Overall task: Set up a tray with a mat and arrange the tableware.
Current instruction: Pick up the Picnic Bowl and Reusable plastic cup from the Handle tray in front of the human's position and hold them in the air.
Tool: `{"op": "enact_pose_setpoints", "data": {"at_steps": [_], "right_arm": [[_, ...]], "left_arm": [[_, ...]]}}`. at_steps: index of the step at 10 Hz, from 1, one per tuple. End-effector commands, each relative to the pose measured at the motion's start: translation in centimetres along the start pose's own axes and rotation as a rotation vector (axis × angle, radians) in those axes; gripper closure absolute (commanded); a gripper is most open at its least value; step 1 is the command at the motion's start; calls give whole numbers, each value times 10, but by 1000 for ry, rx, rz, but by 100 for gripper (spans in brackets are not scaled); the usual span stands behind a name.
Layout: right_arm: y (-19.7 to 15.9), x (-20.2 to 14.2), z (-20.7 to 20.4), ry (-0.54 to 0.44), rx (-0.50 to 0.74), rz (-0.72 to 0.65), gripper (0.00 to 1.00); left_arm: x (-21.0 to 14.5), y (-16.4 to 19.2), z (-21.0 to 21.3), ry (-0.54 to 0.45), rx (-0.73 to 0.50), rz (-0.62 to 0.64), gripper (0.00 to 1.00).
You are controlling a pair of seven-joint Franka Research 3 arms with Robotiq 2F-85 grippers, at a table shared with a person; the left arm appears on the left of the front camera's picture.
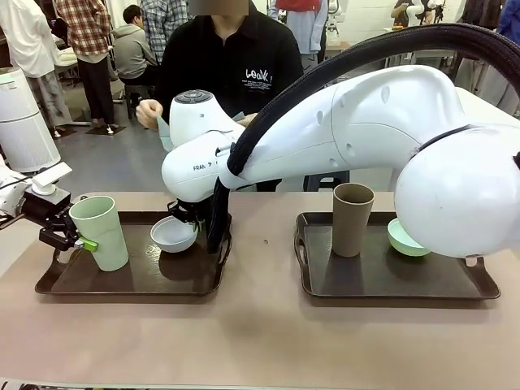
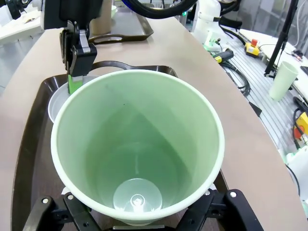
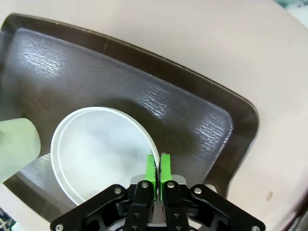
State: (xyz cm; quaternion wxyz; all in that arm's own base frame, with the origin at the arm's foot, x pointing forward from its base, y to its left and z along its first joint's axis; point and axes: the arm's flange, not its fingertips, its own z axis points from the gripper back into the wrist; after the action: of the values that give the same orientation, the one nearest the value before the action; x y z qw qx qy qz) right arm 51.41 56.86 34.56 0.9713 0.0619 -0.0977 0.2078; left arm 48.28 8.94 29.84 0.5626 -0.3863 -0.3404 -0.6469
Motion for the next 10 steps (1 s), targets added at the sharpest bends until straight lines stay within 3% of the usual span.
{"op": "enact_pose_setpoints", "data": {"at_steps": [1, 2, 5, 8, 10], "right_arm": [[-4, 2, 1, 25, 14, -60, 100], [-6, 1, 7, 18, 16, -75, 100], [11, -22, 89, -55, 94, -67, 100], [27, -50, 178, -166, 48, -44, 100], [29, -58, 200, -193, 0, -47, 100]], "left_arm": [[-2, -2, 0, 35, 5, 6, 100], [0, -3, 1, 20, 16, -8, 67], [51, -30, 40, -112, 56, 9, 67], [131, -67, 100, -70, 177, -50, 67], [169, -90, 116, -34, 225, -82, 67]]}}
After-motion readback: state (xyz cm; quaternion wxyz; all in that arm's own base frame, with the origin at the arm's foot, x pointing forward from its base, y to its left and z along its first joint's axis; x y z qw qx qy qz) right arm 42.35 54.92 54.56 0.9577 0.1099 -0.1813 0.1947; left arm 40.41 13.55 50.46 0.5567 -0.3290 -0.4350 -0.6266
